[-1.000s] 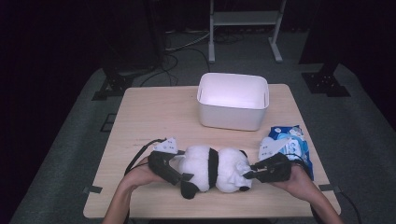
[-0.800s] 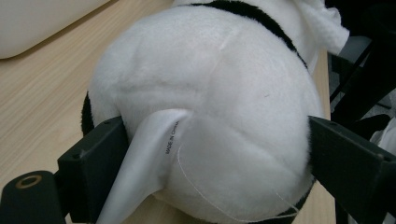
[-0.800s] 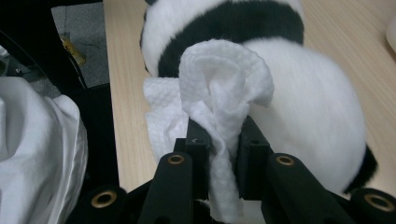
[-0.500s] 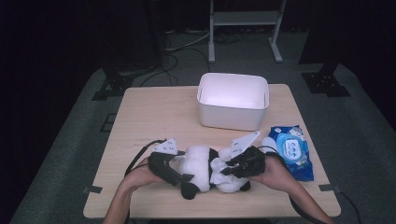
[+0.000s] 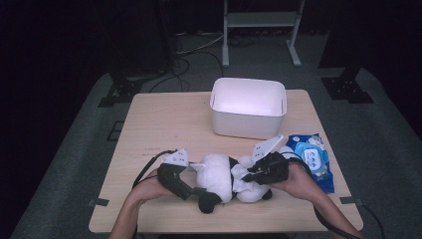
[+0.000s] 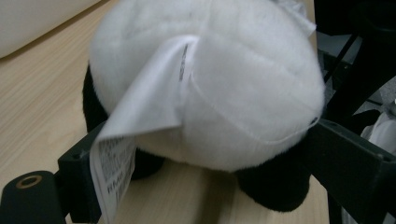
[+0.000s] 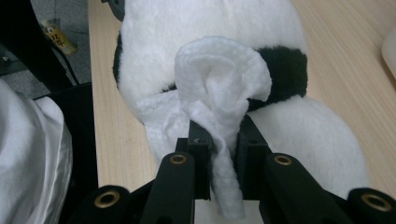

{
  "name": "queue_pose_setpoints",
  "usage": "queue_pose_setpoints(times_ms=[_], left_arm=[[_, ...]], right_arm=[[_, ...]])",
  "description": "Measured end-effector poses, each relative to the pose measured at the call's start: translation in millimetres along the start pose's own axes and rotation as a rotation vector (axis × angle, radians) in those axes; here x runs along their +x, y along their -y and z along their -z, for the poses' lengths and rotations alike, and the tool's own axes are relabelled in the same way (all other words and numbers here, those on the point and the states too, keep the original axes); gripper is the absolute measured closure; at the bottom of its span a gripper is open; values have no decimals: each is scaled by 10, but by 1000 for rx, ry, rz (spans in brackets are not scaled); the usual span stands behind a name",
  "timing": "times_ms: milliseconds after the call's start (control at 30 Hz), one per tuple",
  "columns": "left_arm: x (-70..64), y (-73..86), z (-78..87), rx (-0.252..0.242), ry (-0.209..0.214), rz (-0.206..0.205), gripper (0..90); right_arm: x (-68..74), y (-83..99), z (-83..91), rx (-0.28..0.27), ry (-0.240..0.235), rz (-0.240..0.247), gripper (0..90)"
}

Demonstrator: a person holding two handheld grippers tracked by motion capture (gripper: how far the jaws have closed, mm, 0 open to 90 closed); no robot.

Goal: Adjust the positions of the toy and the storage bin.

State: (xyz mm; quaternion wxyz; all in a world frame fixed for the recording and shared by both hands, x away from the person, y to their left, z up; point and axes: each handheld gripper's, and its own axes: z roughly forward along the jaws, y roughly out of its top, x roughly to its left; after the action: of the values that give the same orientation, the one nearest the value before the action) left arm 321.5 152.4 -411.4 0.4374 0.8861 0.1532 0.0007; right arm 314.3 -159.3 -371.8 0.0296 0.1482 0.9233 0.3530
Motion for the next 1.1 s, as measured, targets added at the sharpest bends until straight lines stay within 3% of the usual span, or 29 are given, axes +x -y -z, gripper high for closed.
queue_pose_setpoints(times_ms=[133, 233, 800, 1100], left_arm=[[30, 44, -14, 14, 0, 6, 88], [59, 72, 6, -3, 14, 20, 109], [73, 100, -5, -6, 32, 11, 120], [81, 106, -6, -14, 36, 17, 119]], right_arm=[[31, -51, 1, 1, 1, 15, 784], [62, -124, -26, 3, -5, 33, 785], [270, -734, -367, 38, -66, 167, 784], [268, -954, -502, 42, -80, 185, 784]])
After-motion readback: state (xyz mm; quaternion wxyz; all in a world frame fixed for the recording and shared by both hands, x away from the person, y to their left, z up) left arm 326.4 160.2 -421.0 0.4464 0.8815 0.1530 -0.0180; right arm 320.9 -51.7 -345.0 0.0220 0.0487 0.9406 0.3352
